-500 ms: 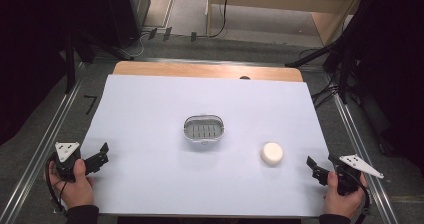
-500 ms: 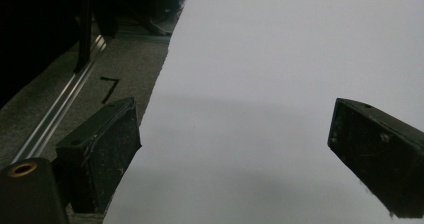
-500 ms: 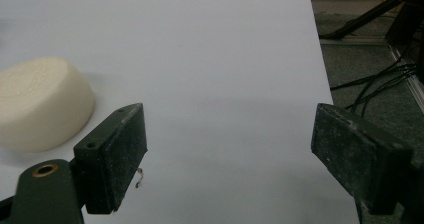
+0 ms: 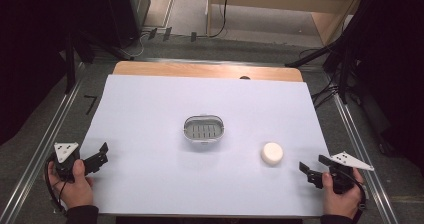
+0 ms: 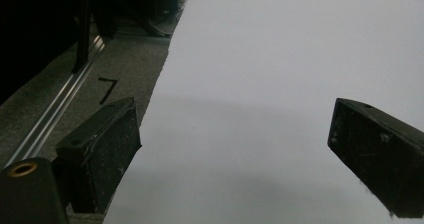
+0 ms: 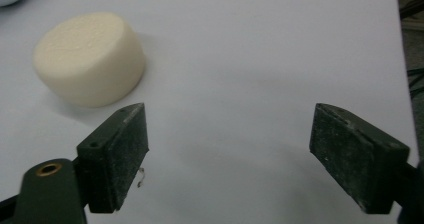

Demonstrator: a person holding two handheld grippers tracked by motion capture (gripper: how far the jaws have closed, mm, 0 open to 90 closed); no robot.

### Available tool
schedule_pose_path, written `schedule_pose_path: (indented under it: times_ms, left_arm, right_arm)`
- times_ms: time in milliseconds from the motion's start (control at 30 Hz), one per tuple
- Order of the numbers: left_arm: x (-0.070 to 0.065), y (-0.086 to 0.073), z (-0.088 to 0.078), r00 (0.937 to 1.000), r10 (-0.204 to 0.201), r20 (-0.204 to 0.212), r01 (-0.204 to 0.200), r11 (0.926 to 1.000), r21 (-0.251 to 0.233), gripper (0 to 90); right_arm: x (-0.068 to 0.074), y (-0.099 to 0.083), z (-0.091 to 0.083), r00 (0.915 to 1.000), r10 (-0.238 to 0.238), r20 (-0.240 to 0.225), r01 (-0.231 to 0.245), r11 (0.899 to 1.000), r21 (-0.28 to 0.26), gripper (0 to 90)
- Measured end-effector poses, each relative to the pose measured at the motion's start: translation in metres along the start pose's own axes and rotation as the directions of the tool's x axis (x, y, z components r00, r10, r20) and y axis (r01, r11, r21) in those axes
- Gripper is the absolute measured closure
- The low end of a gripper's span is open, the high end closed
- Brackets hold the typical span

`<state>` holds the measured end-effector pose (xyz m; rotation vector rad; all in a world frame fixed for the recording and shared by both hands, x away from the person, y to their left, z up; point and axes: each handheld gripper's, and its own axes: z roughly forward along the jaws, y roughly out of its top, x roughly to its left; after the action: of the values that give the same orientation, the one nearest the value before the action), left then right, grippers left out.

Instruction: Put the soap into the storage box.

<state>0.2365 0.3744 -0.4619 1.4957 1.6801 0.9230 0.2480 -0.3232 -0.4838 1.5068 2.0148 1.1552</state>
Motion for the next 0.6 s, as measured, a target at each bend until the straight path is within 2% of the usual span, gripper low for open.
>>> schedule_pose_path:
  times_ms: [67, 133, 233, 400, 433, 500, 533, 600]
  left_arm:
    - [0.000, 0.000, 0.000, 1.0000, 0.001, 0.000, -0.001, 1.0000, 0.000, 7.1]
    - [0.000, 0.000, 0.000, 1.0000, 0.001, 0.000, -0.001, 1.0000, 0.000, 7.1]
    - [0.000, 0.000, 0.000, 1.0000, 0.000, 0.000, 0.000, 1.0000, 0.005, 7.1]
    - [0.000, 0.000, 0.000, 1.0000, -0.003, 0.003, 0.003, 1.0000, 0.007, 7.1]
    - [0.001, 0.000, 0.000, 0.9999, -0.008, 0.009, 0.008, 1.0000, 0.005, 7.1]
    - [0.001, 0.000, 0.000, 0.9999, -0.012, 0.010, 0.012, 0.9999, 0.001, 7.1]
    - [0.001, 0.000, 0.000, 0.9998, -0.014, 0.012, 0.014, 0.9999, 0.000, 7.1]
    - [0.002, 0.000, 0.000, 0.9998, -0.016, 0.013, 0.016, 0.9999, 0.002, 7.1]
  right_arm:
    - [0.002, 0.003, -0.002, 0.9997, -0.006, -0.023, 0.006, 1.000, 0.017, 13.7]
    - [0.004, 0.006, -0.004, 0.9997, -0.022, -0.012, 0.023, 0.999, 0.040, 13.6]
    - [0.005, 0.011, -0.006, 0.9990, -0.036, -0.026, 0.037, 0.998, 0.049, 13.5]
    - [0.009, 0.026, -0.007, 0.9972, -0.067, -0.034, 0.070, 0.993, 0.099, 13.5]
    - [0.012, 0.030, -0.004, 0.9964, -0.077, -0.035, 0.081, 0.988, 0.128, 13.5]
    - [0.014, 0.032, -0.002, 0.9951, -0.093, -0.035, 0.097, 0.985, 0.142, 13.5]
    - [0.017, 0.035, 0.002, 0.9922, -0.116, -0.044, 0.122, 0.976, 0.178, 13.5]
    - [0.019, 0.039, 0.003, 0.9897, -0.138, -0.040, 0.143, 0.969, 0.199, 13.5]
